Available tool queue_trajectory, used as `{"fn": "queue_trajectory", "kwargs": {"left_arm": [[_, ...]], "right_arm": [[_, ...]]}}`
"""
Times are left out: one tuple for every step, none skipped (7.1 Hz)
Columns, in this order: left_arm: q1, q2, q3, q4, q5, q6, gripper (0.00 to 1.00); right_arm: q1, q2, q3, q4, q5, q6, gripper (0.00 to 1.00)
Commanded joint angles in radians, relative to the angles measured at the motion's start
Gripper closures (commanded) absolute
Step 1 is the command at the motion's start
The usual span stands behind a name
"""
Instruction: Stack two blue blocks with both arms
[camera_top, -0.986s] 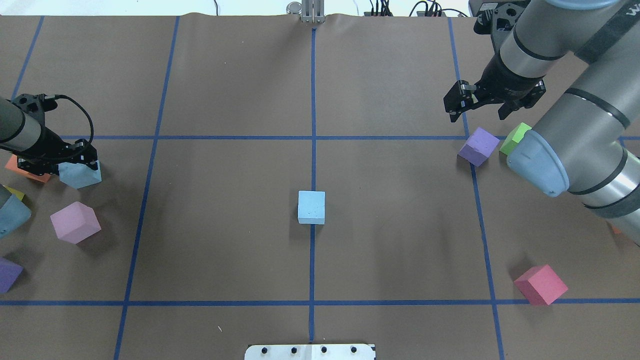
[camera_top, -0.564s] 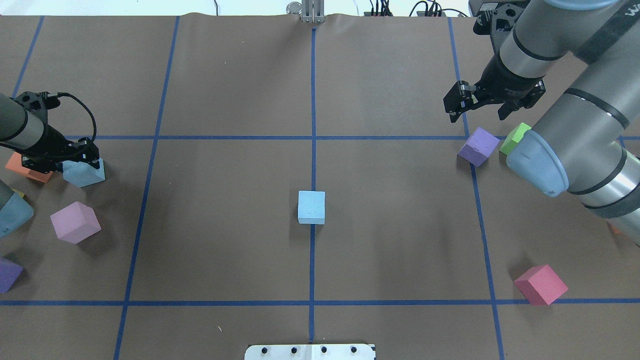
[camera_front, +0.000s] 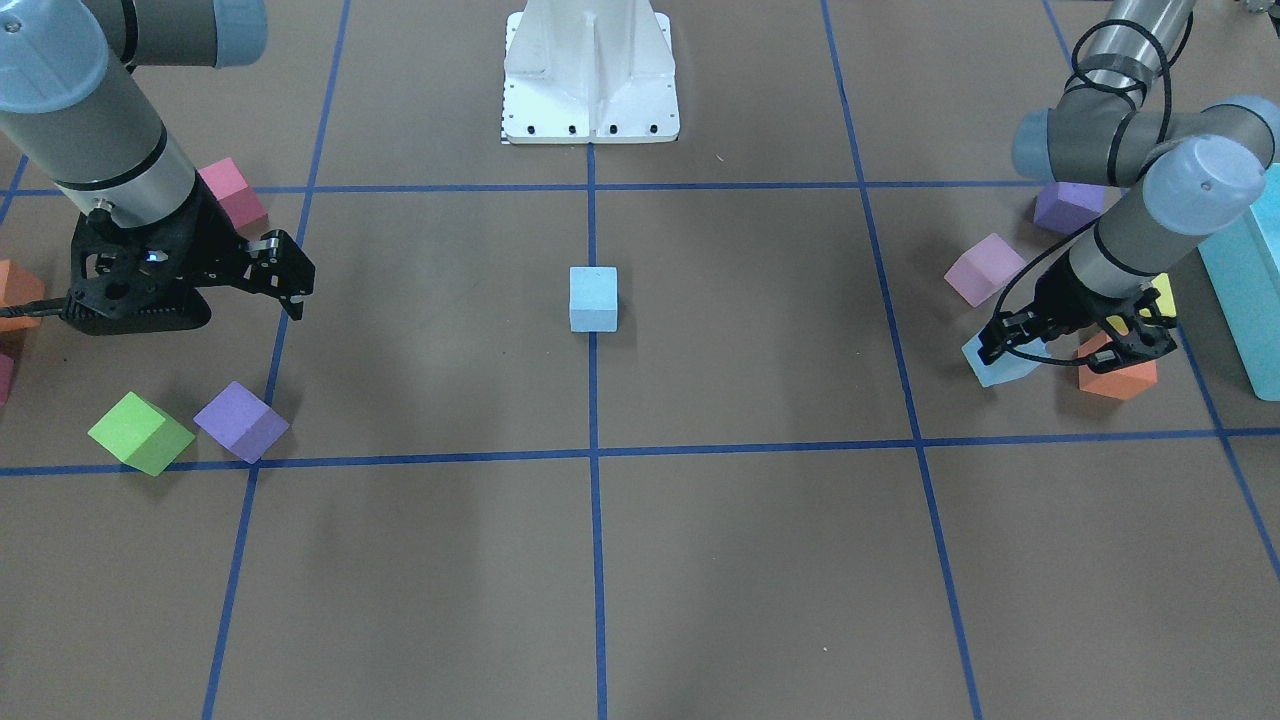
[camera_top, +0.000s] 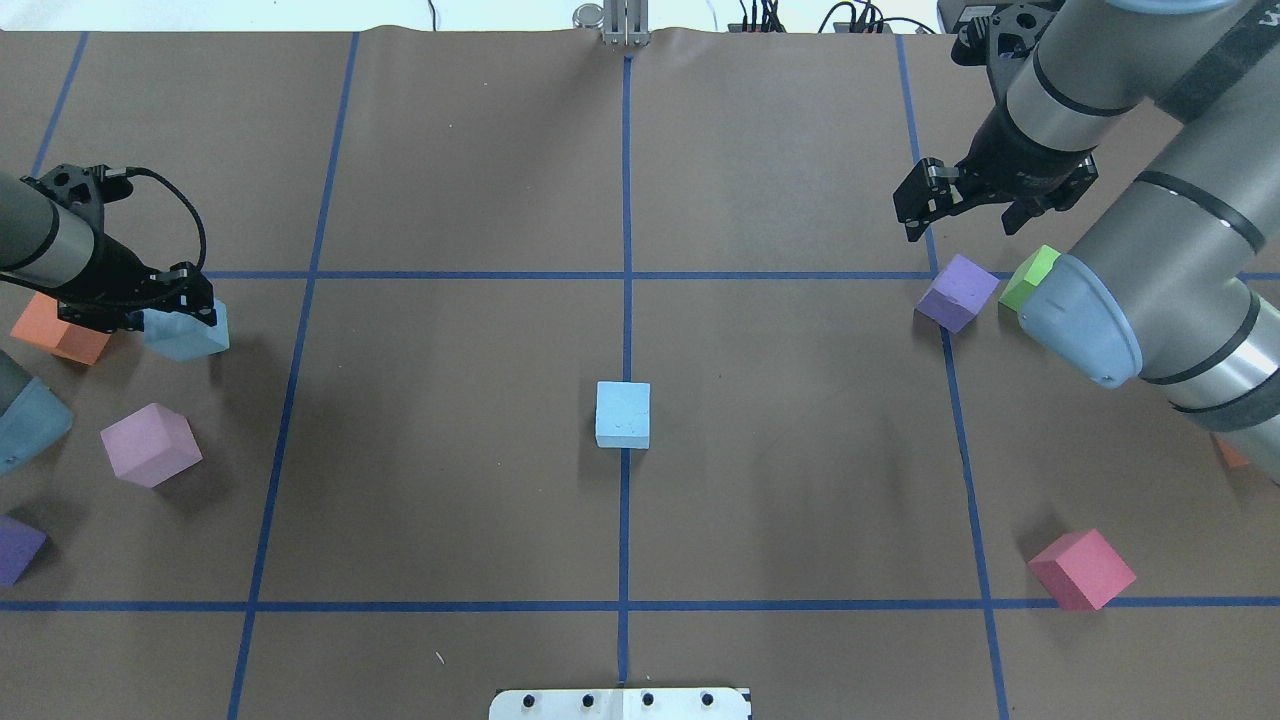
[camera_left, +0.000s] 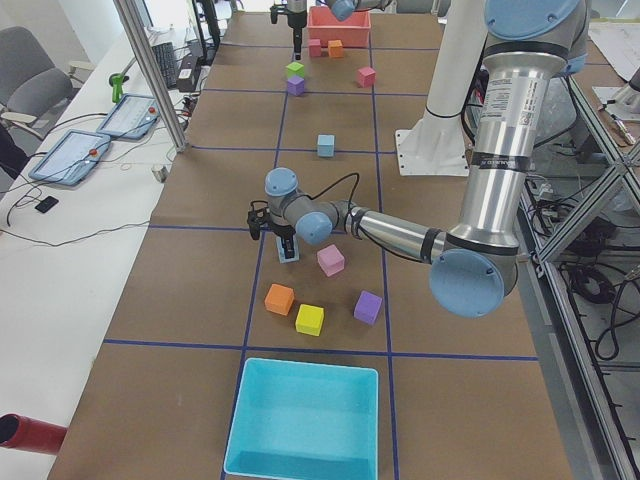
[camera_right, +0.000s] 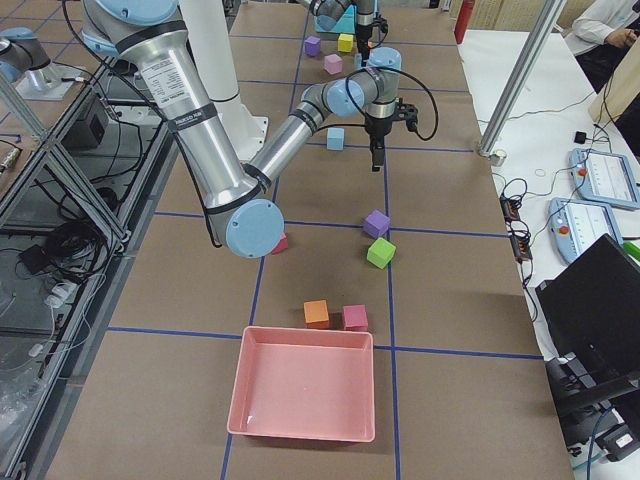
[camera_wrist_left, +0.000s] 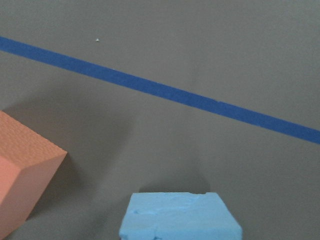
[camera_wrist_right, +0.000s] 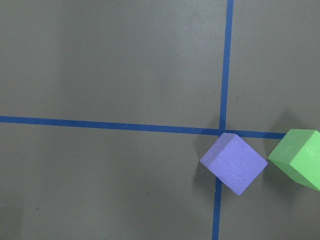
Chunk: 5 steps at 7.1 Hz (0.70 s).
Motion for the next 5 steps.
{"fn": "queue_trajectory", "kwargs": {"left_arm": [[0.075,-0.115,-0.150,0.218,0.005,-0.003,0.37],[0.120,-0.225,-0.216,0.395,0.031,-0.011,0.38],[0.194,-0.318,-0.239,0.510,0.118,-0.020,0.38],[0.244,-0.398,-0.238,0.585,0.158,-0.045,0.39],[0.276,-0.445,-0.230,0.599,0.160,-0.093,0.39]], "right_arm": [[0.022,-0.012,0.002,0.000,0.003,-0.021,0.01],[0.026,-0.019,0.002,0.000,0.003,-0.022,0.01],[0.026,-0.021,0.001,0.000,0.003,-0.022,0.01],[0.026,-0.024,0.002,0.000,0.004,-0.022,0.01],[0.026,-0.027,0.001,0.000,0.003,-0.022,0.01]]}}
